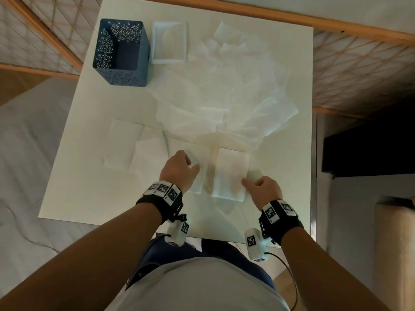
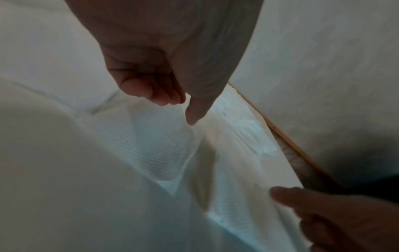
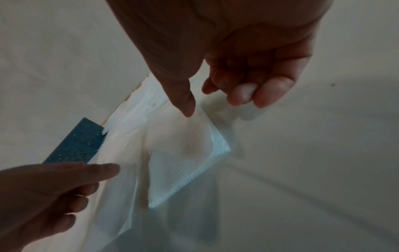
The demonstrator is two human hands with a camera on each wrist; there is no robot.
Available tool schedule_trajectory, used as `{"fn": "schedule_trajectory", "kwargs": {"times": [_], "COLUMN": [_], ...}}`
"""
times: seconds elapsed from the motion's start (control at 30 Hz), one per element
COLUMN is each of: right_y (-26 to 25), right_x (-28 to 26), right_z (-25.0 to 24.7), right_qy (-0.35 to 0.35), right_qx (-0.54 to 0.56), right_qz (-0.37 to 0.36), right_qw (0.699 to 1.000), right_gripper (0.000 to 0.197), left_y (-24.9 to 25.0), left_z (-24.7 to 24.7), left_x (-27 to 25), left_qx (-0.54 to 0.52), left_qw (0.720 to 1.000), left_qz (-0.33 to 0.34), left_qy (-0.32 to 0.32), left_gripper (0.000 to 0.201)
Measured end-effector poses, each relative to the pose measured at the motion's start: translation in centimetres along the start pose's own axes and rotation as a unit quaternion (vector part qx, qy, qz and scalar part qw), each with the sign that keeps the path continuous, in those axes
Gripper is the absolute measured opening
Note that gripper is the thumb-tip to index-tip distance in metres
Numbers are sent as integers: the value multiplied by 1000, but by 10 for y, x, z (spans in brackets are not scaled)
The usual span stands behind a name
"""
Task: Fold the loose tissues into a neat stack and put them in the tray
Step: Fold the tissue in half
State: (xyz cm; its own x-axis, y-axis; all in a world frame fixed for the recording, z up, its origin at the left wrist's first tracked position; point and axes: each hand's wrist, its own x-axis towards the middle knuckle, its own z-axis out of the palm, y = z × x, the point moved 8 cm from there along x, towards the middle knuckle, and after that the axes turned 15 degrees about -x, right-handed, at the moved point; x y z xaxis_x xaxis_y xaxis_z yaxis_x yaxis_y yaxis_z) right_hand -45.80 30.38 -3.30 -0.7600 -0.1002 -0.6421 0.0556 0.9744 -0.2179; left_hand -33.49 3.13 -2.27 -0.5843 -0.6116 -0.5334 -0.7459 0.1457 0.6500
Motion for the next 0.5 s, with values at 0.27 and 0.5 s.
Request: {"fn": "schedule_trajectory", "kwargs": {"times": [0.27, 0.5], "right_y": [-5, -31], "right_x": [-39, -61], "right_z": [-3, 6], "right_qy": [-14, -23], "right_qx": [-4, -34], "right_qz": [-65, -128], "right_qw": [998, 991], "right_gripper": [34, 27], "left_y": [9, 12], "left_z": [34, 38], "left_x": [-13, -15], "left_qx": [156, 171], "left_qw": [981, 981], "left_qz": [77, 74], "left_qy": [-85, -51], "left_gripper": [65, 40]}}
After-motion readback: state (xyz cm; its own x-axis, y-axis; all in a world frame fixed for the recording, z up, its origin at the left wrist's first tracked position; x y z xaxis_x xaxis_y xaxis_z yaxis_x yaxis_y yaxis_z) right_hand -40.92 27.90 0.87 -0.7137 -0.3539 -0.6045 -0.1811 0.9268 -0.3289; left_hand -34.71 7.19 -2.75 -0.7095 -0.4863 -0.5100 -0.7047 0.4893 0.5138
